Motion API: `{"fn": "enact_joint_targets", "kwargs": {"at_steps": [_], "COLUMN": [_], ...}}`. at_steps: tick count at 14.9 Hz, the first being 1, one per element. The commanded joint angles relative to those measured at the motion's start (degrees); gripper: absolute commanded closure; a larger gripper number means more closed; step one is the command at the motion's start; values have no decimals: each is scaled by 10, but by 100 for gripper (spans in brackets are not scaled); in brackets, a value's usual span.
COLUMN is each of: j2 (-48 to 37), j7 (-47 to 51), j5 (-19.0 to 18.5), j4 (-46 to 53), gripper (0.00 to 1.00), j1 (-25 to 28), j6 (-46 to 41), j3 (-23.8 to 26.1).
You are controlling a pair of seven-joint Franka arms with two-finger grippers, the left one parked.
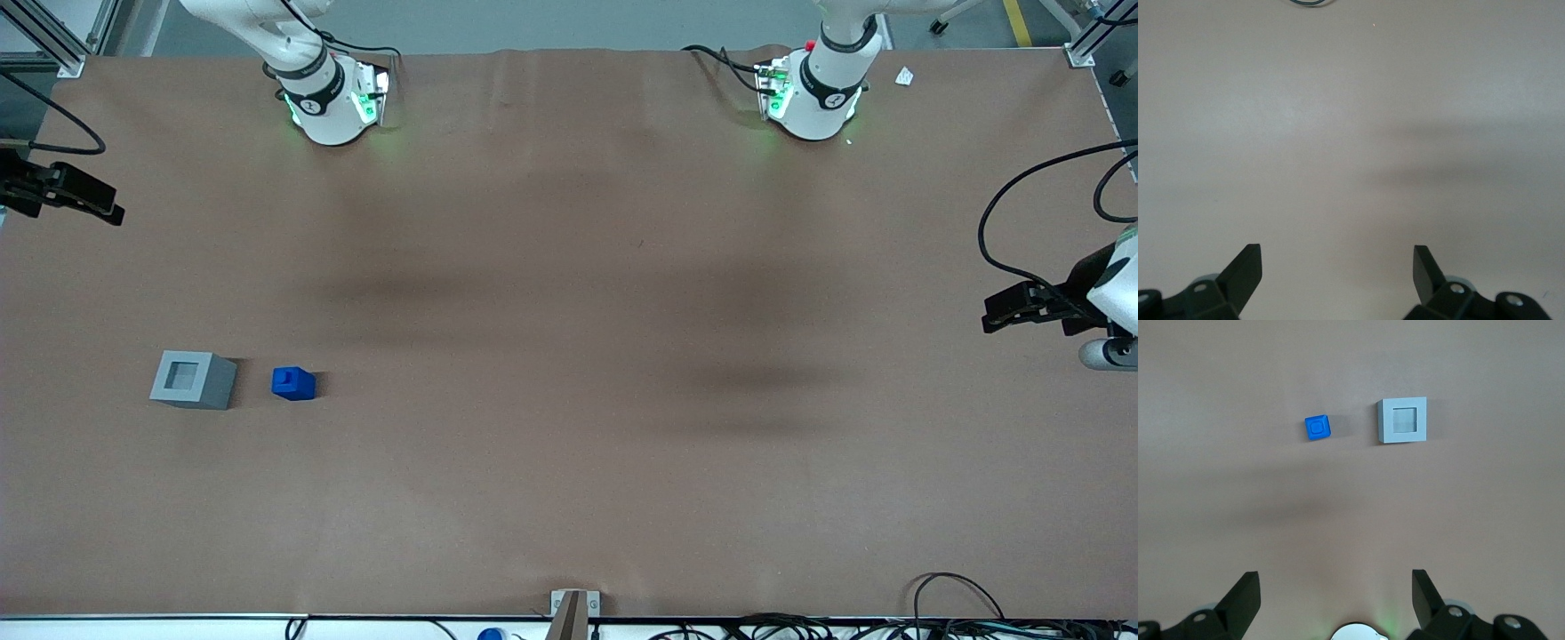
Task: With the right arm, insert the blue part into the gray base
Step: 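Move the open right gripper down over the blue block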
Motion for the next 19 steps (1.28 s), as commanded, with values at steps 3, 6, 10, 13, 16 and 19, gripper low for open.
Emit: {"fn": "enact_joint_targets", "kwargs": {"at_steps": [3, 6, 10, 13, 16, 19], "j2": [-8, -9, -9, -7, 8, 53], "j7": [0, 1, -22, -23, -20, -18], "j5": [4, 10, 30, 30, 25, 20], "j4": [-6, -19, -41, -95, -148, -175], "gripper": [0, 0, 0, 0, 0, 0], "j1": [-1, -8, -33, -30, -2, 15], "j6": [10, 18, 47, 112, 186, 256], "j3": [-1, -5, -6, -5, -3, -3]}}
